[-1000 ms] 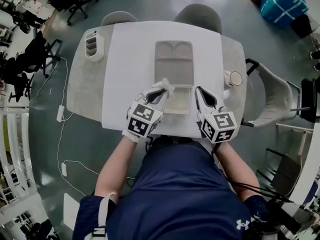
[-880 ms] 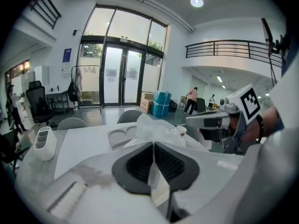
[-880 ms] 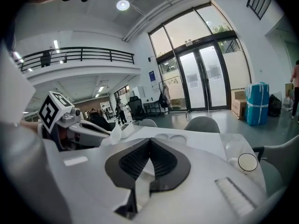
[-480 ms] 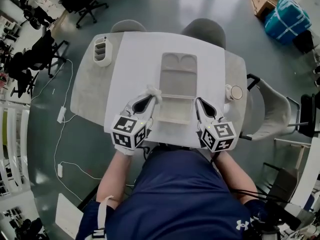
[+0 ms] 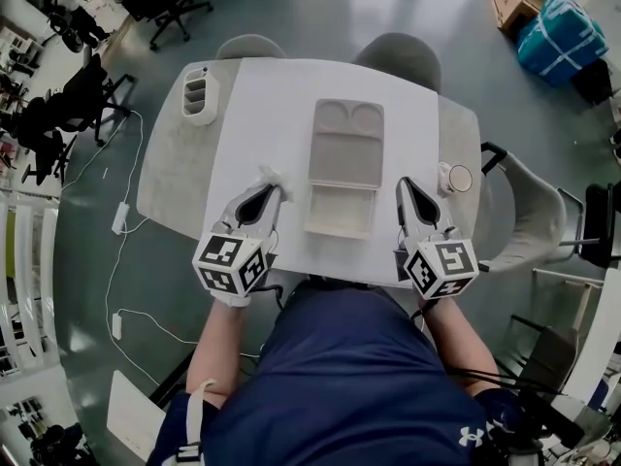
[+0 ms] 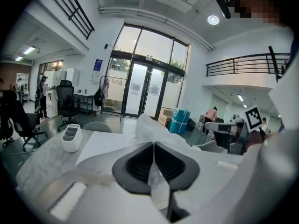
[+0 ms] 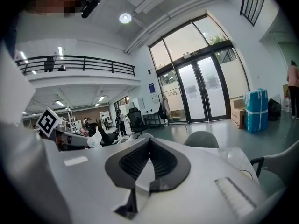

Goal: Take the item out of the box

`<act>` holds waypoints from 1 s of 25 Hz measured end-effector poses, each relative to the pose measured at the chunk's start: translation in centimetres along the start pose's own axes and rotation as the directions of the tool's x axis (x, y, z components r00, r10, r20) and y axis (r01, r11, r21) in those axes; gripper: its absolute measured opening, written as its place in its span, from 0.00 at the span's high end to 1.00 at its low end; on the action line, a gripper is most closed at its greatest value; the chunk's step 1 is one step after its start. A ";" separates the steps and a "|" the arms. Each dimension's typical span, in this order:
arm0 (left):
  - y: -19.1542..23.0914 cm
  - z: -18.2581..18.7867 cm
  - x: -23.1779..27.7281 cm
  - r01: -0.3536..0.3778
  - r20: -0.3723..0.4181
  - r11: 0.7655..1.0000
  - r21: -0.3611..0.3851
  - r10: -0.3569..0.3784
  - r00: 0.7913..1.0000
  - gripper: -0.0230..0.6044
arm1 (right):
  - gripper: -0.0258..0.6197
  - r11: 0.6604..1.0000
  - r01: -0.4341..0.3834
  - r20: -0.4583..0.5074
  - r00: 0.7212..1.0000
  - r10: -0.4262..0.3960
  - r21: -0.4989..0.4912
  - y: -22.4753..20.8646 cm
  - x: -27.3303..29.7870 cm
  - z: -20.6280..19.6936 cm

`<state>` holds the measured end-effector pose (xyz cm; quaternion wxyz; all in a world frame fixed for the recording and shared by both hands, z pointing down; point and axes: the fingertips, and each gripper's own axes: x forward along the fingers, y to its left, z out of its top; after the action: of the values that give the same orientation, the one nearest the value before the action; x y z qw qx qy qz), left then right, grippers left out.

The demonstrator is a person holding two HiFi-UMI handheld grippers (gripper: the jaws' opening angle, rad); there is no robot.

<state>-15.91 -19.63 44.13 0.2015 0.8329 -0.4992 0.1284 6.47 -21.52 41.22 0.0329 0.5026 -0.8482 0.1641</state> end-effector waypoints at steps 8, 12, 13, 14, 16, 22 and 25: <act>1.2 0.2 0.6 0.012 0.027 1.000 -0.025 -0.012 1.000 0.94 | 0.96 1.000 0.000 0.025 1.000 0.000 -0.014 0.1 0.8 0.7; 1.1 -1.4 0.2 0.007 -0.008 0.998 -0.060 -0.008 1.000 0.94 | 0.96 1.000 0.002 -0.010 1.000 -0.002 -0.007 0.1 0.3 -0.1; 0.9 -1.2 0.3 0.010 -0.004 0.998 -0.059 -0.010 1.000 0.94 | 0.96 1.000 0.004 -0.009 1.000 -0.004 -0.005 0.0 0.1 0.0; 0.7 -0.9 0.4 0.014 0.005 0.998 -0.053 -0.013 1.000 0.94 | 0.96 1.000 0.006 -0.001 1.000 -0.006 -0.003 -0.1 0.0 0.3; 0.5 -0.4 0.4 0.021 0.021 0.999 -0.040 -0.021 1.000 0.94 | 0.96 1.000 0.008 0.022 1.000 -0.008 -0.001 -0.1 0.0 0.8; 0.8 -0.1 0.1 0.023 0.042 0.999 -0.035 -0.021 0.999 0.94 | 0.96 1.000 -0.008 0.056 0.998 0.009 -0.015 0.6 0.1 1.3; 0.7 -0.1 0.2 0.030 0.043 0.999 -0.037 -0.029 0.999 0.94 | 0.96 1.000 -0.012 0.061 0.998 0.014 -0.027 0.9 0.1 1.4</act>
<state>-16.48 -20.07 44.41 0.2082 0.8388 -0.4934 0.0981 5.79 -21.66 39.66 0.0125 0.5013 -0.8542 0.1375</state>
